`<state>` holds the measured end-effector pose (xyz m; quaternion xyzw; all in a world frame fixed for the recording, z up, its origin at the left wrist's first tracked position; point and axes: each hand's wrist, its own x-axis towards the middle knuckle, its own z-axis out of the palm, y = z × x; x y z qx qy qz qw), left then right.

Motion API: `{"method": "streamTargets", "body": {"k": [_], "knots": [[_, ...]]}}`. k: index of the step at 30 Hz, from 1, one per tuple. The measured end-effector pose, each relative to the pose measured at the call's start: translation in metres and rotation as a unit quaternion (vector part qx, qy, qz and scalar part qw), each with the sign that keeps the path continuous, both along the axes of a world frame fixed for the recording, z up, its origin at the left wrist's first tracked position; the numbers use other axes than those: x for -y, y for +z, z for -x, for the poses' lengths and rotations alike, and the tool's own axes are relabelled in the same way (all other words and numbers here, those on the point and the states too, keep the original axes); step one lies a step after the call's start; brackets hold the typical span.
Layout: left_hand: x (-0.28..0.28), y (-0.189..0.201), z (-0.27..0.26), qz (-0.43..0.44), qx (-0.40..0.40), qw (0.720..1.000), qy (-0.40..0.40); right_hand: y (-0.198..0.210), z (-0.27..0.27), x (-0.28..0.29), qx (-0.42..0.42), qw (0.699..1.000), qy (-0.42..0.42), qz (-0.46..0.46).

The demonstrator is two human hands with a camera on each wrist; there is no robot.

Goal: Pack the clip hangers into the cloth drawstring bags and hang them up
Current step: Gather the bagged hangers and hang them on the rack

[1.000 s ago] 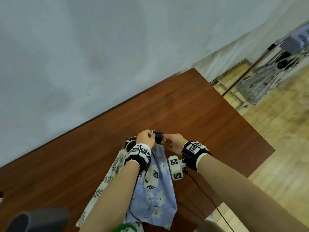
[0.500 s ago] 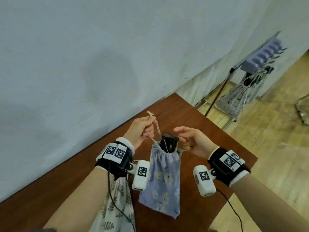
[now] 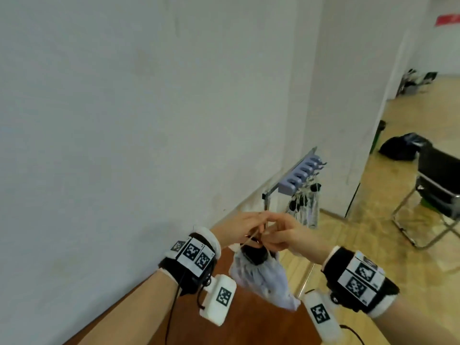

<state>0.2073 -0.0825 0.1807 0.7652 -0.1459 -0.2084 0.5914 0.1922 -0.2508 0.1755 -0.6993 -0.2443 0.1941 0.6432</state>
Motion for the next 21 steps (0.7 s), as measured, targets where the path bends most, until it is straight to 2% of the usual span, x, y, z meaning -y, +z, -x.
{"method": "streamTargets", "body": {"k": [2, 7, 11, 13, 15, 18, 21], "knots": [[0.046, 0.010, -0.017, 0.000, -0.017, 1.000, -0.019, 0.008, -0.013, 0.041, 0.016, 1.000, -0.018, 0.016], [0.170, 0.017, -0.063, 0.014, 0.006, 0.998, -0.068, 0.027, -0.046, 0.148, 0.062, 0.994, -0.069, 0.059], [0.262, 0.008, -0.102, 0.017, 0.031, 0.999, -0.028, 0.029, -0.073, 0.242, 0.034, 0.985, -0.163, 0.049], [0.301, 0.007, -0.117, 0.018, 0.037, 0.998, -0.046, 0.026, -0.090, 0.286, 0.019, 0.980, -0.189, 0.051], [0.335, 0.002, -0.128, 0.038, 0.024, 0.997, -0.065, 0.021, -0.103, 0.323, -0.031, 0.978, -0.203, 0.050], [0.378, -0.010, -0.154, 0.041, -0.013, 0.994, -0.103, 0.005, -0.126, 0.370, -0.115, 0.979, -0.166, 0.042], [0.417, -0.027, -0.186, -0.004, -0.035, 0.991, -0.127, -0.014, -0.154, 0.410, -0.135, 0.986, -0.068, 0.074]]}}
